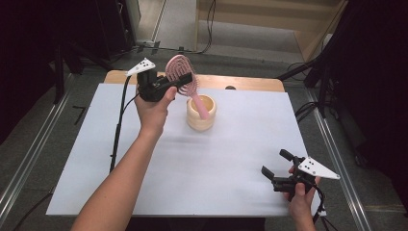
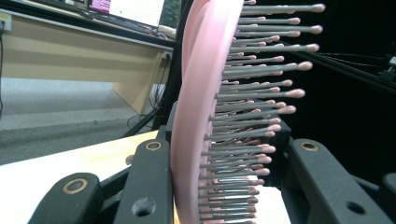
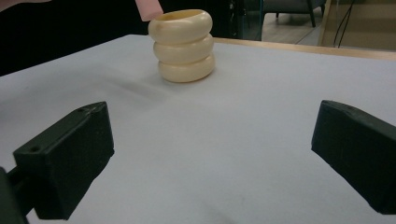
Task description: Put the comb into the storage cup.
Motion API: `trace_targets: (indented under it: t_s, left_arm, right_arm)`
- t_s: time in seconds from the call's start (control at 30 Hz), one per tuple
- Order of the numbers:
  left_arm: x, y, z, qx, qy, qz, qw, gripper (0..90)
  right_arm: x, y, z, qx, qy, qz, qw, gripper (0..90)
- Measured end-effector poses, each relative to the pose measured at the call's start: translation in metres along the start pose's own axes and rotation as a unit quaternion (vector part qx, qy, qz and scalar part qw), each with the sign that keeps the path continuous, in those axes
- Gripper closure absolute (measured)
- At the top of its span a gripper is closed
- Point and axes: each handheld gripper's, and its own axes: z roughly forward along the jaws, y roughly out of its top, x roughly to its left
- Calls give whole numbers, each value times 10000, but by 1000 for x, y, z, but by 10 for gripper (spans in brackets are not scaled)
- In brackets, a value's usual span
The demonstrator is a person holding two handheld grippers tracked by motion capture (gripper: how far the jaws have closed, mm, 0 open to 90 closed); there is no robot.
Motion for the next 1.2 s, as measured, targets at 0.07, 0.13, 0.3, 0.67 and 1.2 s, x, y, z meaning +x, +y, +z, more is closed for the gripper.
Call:
trace_targets:
  t_s: [0.07, 0.13, 0.3, 0.67, 1.2]
  left_arm:
    - [2, 1, 2, -31, -3, -30, 10000, 652]
    - [3, 2, 3, -14, 22, -3, 10000, 652]
    - [7, 2, 8, -26, 79, -7, 10000, 652]
    - [14, 6, 10, -111, 210, -28, 9997, 652]
    - [22, 4, 19, -129, 443, -50, 9989, 652]
  right_arm:
    - [0, 0, 0, -7, 8, 3, 10000, 0]
    - [0, 0, 0, -9, 7, 2, 10000, 0]
    - [0, 0, 0, -3, 10, -10, 10000, 0]
    - [-2, 0, 0, -4, 20, 3, 10000, 0]
    - [-1, 0, 2, -7, 31, -14, 10000, 0]
